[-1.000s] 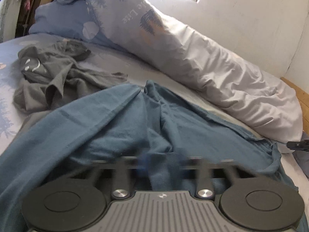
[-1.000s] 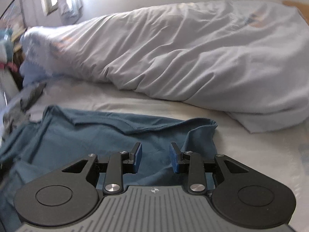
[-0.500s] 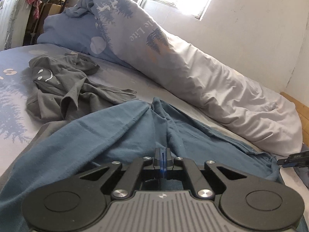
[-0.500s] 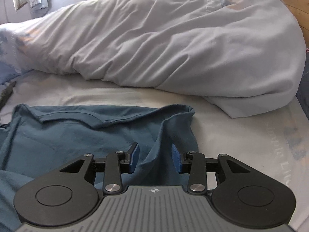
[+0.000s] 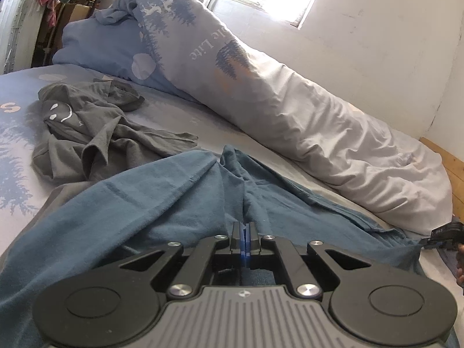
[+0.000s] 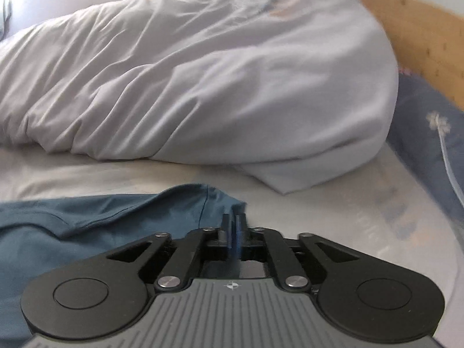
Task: Fold clothes
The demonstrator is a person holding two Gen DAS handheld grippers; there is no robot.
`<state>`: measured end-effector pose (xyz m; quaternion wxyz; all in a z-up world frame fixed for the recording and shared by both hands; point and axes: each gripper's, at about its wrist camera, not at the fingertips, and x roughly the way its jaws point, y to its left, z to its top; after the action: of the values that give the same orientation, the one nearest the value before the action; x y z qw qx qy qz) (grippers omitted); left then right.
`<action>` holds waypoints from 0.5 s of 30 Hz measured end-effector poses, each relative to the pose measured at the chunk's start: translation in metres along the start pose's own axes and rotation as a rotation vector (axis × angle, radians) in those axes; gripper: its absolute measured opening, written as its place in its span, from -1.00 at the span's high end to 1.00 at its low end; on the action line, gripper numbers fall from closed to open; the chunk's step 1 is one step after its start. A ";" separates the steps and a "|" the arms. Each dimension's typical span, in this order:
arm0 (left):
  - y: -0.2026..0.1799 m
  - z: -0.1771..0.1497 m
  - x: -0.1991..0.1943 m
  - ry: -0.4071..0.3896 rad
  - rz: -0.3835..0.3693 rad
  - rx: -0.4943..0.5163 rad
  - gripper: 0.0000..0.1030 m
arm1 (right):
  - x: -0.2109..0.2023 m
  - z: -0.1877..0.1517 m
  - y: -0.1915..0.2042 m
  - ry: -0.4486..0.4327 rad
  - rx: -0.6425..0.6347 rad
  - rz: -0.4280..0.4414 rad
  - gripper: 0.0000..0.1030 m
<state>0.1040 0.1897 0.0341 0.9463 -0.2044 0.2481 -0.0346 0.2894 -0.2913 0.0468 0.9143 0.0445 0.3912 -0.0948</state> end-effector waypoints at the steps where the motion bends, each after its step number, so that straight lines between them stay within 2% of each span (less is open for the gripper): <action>1: 0.000 0.000 0.001 0.001 0.003 -0.001 1.00 | -0.003 0.001 -0.007 0.005 0.023 0.040 0.58; 3: 0.001 0.000 0.002 0.005 0.007 -0.004 1.00 | -0.015 -0.002 -0.019 -0.024 0.014 0.086 0.35; 6: 0.002 -0.001 0.004 0.014 0.010 -0.012 1.00 | -0.044 -0.019 -0.036 -0.060 -0.067 0.162 0.33; 10: 0.004 -0.001 0.004 0.018 0.010 -0.016 1.00 | -0.084 -0.061 -0.051 -0.076 -0.276 0.244 0.22; 12: 0.004 -0.001 0.003 0.018 0.011 -0.017 1.00 | -0.100 -0.087 -0.055 -0.096 -0.415 0.247 0.17; 15: 0.004 -0.001 0.003 0.018 0.011 -0.021 1.00 | -0.109 -0.117 -0.052 -0.102 -0.578 0.198 0.16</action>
<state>0.1064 0.1925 0.0305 0.9419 -0.2127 0.2582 -0.0289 0.1223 -0.3094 0.0448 0.9123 -0.1844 0.3493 0.1080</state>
